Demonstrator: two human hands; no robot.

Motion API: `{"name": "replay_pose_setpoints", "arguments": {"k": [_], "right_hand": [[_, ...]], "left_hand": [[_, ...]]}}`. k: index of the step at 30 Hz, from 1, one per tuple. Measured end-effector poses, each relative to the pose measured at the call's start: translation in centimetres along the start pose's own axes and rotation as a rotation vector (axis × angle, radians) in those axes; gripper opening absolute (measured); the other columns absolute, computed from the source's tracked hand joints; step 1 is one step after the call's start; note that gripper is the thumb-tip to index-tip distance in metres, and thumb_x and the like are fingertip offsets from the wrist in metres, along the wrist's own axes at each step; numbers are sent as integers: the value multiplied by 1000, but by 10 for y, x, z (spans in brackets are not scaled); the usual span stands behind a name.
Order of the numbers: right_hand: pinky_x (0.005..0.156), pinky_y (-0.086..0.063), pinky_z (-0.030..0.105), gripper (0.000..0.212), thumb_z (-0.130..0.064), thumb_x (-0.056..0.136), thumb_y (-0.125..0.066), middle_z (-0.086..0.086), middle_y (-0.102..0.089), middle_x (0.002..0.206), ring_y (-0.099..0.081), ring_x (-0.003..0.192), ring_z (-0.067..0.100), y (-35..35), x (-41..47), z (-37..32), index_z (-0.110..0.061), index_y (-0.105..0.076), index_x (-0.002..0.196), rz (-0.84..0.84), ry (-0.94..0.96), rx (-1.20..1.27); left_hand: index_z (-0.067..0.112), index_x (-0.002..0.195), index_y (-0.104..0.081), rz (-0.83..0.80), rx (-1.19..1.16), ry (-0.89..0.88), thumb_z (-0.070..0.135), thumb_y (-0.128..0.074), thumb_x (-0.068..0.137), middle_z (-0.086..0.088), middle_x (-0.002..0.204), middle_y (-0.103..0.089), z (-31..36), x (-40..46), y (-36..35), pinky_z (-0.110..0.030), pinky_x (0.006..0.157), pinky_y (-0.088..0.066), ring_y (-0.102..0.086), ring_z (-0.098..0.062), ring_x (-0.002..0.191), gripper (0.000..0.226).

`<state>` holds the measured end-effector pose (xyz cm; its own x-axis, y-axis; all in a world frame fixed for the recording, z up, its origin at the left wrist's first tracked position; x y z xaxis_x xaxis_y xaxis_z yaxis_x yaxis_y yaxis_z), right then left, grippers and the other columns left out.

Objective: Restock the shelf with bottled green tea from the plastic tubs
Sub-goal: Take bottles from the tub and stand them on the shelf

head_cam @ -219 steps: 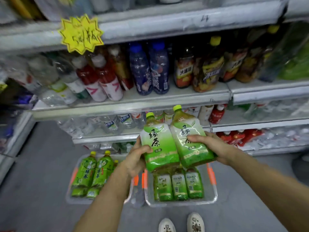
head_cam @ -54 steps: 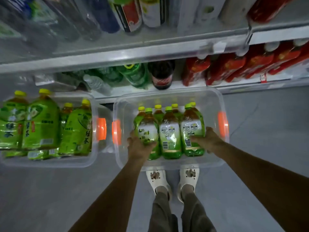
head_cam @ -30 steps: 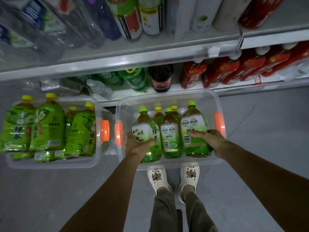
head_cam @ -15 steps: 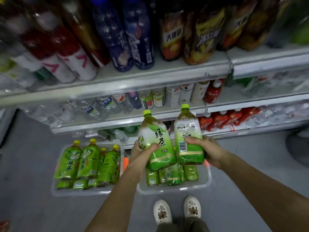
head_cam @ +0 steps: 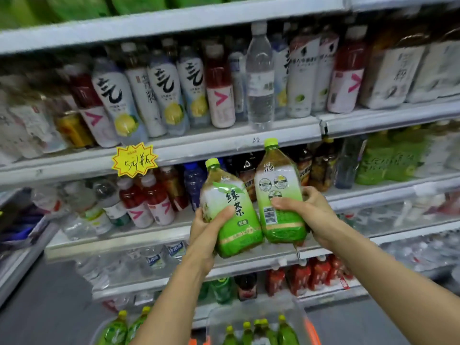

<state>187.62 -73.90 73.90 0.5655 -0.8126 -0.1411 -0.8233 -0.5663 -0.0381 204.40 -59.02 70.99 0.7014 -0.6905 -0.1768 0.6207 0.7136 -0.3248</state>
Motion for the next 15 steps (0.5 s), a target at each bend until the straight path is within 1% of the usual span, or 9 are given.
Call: {"name": "replay_pose_setpoints", "arguments": {"k": [2,4,5,7,8,9,12,14,15], "right_hand": [[77,-61,44,103,-44,26,-93,7,-72,106,-74,89,23,6,0,-28,-14,-51,116,53,82,-4],[79,-61,47,107,-47,26,-92,7,-72,106,-74,89,23,13,-1,-55,-12,-51,119,76,152,-6],[80,-61,47,107,-46,27,-93,7,-72,106,-74,90,22,17,0,-68,-11,-51,119,75,181,1],[80,-61,48,103,-42,30,-94,8,-72,106,-74,90,23,26,3,-94,-11,-51,119,68,219,24],[80,-61,48,103,-41,30,-94,8,-73,106,-74,90,24,31,3,-107,-11,-51,119,65,237,23],[80,-60,49,105,-42,30,-95,8,-73,107,-74,91,24,36,5,-119,-11,-51,120,57,261,13],[79,-61,43,108,-43,29,-97,6,-70,108,-72,92,23,54,9,-158,-13,-49,122,46,330,-27],[75,-60,40,107,-44,29,-96,6,-68,108,-72,91,22,72,15,-188,-14,-48,120,49,398,-39],[76,-60,41,105,-44,29,-97,5,-68,108,-72,92,22,81,18,-203,-16,-49,118,51,430,-53]], "left_hand": [[10,124,-56,-12,-3,-70,21,-88,53,-7,99,-76,24,0,-15,-31,58,-59,-76,-17,77,78],[10,124,-57,-31,8,-128,17,-92,54,-8,103,-76,47,1,-30,-33,62,-60,-76,-18,81,79],[11,124,-57,-38,10,-155,23,-90,55,-10,107,-76,58,2,-39,-35,66,-61,-75,-20,84,78],[13,124,-58,-65,14,-207,32,-88,49,-13,112,-74,79,3,-57,-45,76,-62,-74,-27,92,83],[14,124,-58,-82,14,-230,36,-87,47,-13,112,-74,89,3,-68,-49,78,-61,-74,-29,94,85],[16,124,-58,-97,7,-252,37,-86,46,-12,111,-74,98,3,-78,-50,77,-61,-74,-30,94,86],[19,124,-57,-125,-5,-333,40,-85,45,-9,106,-76,121,5,-112,-44,68,-61,-76,-27,88,87],[20,123,-59,-132,-20,-390,43,-85,45,-9,106,-76,136,8,-141,-43,68,-61,-76,-27,89,85],[20,123,-60,-132,-23,-415,44,-85,46,-10,107,-76,143,10,-156,-44,69,-61,-75,-28,90,85]]}}
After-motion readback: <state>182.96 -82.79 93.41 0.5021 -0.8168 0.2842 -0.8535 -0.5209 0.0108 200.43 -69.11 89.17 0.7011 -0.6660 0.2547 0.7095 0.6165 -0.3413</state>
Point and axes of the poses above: each hand's wrist, its own x-axis towards the middle knuckle, its own y-axis out of the back of the hand, z = x × y, the point moved 4 cm from there along x, towards the middle knuckle
